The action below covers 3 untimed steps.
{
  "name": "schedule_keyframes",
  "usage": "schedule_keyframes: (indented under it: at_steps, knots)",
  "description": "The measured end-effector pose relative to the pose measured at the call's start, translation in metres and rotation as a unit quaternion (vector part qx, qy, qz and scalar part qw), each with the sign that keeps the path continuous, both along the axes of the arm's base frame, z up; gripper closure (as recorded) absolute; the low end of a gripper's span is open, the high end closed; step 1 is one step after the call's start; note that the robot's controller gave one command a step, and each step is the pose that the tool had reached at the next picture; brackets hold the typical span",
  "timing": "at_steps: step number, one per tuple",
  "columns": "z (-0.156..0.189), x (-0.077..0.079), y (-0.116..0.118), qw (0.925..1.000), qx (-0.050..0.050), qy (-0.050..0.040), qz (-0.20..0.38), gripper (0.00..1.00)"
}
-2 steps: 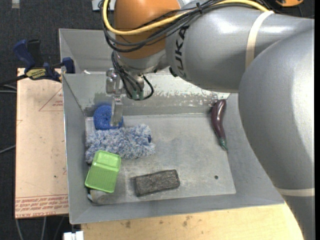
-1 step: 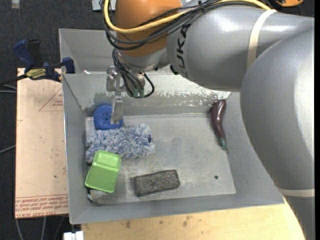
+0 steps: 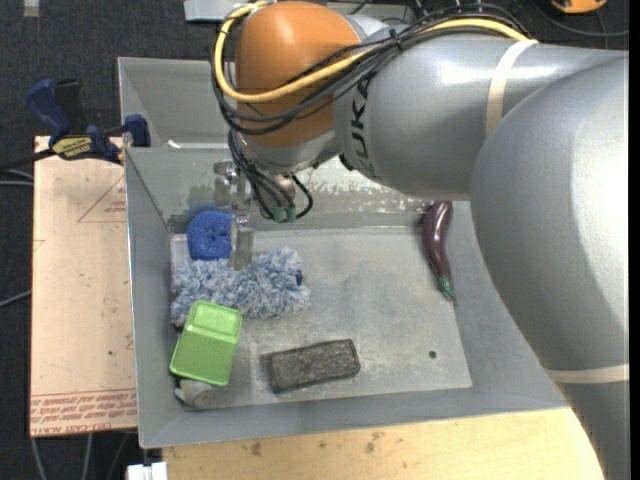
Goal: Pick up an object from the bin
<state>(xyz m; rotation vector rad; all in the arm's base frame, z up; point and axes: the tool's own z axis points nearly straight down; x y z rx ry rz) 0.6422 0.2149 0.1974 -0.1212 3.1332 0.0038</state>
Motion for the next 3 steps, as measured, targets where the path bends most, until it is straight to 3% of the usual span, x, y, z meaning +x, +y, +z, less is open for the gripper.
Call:
schedule_keyframes:
  at_steps: [1, 2, 3]
  knots:
    - [-0.047, -0.014, -0.007, 0.9941, -0.001, 0.0017, 0.108, 0.0]
    - [-0.073, -0.023, -0.009, 0.9912, -0.001, 0.0021, 0.132, 0.0]
    - [-0.097, -0.033, -0.016, 0.999, 0.0, 0.0024, 0.045, 1.0]
